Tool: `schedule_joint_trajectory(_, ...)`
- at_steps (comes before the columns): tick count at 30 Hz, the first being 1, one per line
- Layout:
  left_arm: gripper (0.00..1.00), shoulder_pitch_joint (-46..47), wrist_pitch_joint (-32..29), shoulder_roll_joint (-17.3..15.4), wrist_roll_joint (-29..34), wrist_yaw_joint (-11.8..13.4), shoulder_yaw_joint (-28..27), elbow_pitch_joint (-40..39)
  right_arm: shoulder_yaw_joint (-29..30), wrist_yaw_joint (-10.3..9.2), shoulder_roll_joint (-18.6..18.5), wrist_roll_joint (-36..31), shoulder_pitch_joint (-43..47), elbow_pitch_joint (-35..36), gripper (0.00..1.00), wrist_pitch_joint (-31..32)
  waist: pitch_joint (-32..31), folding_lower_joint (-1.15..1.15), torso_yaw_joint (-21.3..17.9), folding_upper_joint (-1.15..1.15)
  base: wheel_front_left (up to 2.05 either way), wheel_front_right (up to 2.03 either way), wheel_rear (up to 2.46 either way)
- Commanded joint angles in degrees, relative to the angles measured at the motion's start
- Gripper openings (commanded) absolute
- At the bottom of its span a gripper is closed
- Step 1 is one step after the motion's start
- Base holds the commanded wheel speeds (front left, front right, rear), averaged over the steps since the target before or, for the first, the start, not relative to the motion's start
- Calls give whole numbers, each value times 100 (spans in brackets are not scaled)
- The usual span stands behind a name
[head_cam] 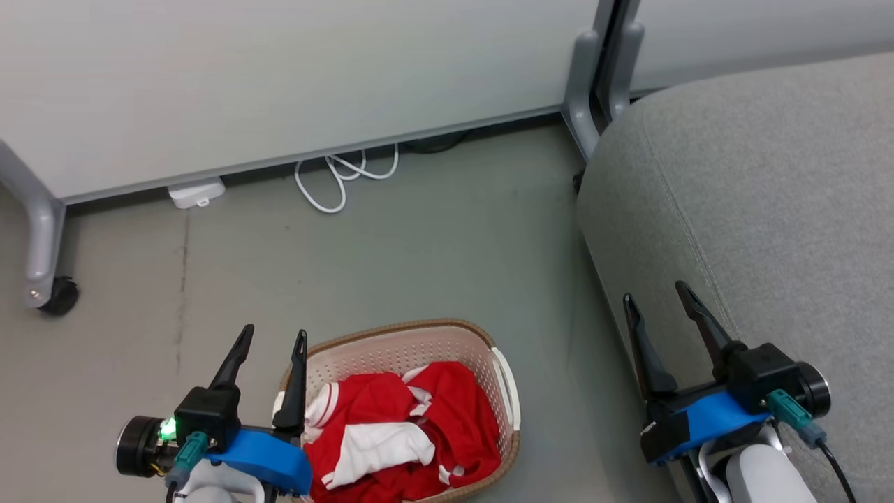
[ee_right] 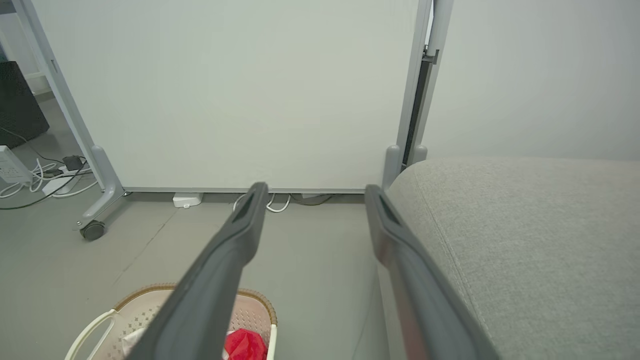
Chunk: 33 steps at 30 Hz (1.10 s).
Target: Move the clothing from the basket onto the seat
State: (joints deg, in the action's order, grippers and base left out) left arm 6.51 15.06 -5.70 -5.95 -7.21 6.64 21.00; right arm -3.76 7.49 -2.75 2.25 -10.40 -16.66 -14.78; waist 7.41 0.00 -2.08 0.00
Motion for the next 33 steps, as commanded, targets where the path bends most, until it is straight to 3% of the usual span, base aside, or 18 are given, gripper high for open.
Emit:
schedule_joint_trajectory(1, 100, 176, 18, -109, 36, -30, 57, 104, -53, 1, -22, 50, -163, 38, 100, -26, 451, 0, -353, 0, 0, 0, 0)
schedule_joint_trajectory(10, 100, 960, 17, -603, 83, -27, 673, 951, -207, 1, -20, 258, -607, 154, 100, -44, 1634, 0, -893, 0, 0, 0, 0)
schedule_joint_trajectory(17, 100, 1881, -242, -1154, -84, -27, 1862, 1864, -375, 1, -15, 534, -1003, 417, 100, -48, 2631, 0, -1175, 0, 0, 0, 0)
schedule_joint_trajectory(24, 100, 2648, -633, -1621, -635, -27, 2968, 2488, -580, 1, -14, 748, -1283, 620, 100, -46, 3340, 0, -1403, 0, 0, 0, 0)
schedule_joint_trajectory(33, 100, 3322, -1113, -2108, -1401, -28, 3974, 2812, -952, 1, -15, 1148, -1522, 783, 100, -47, 3973, 0, -1707, 0, 0, 0, 0)
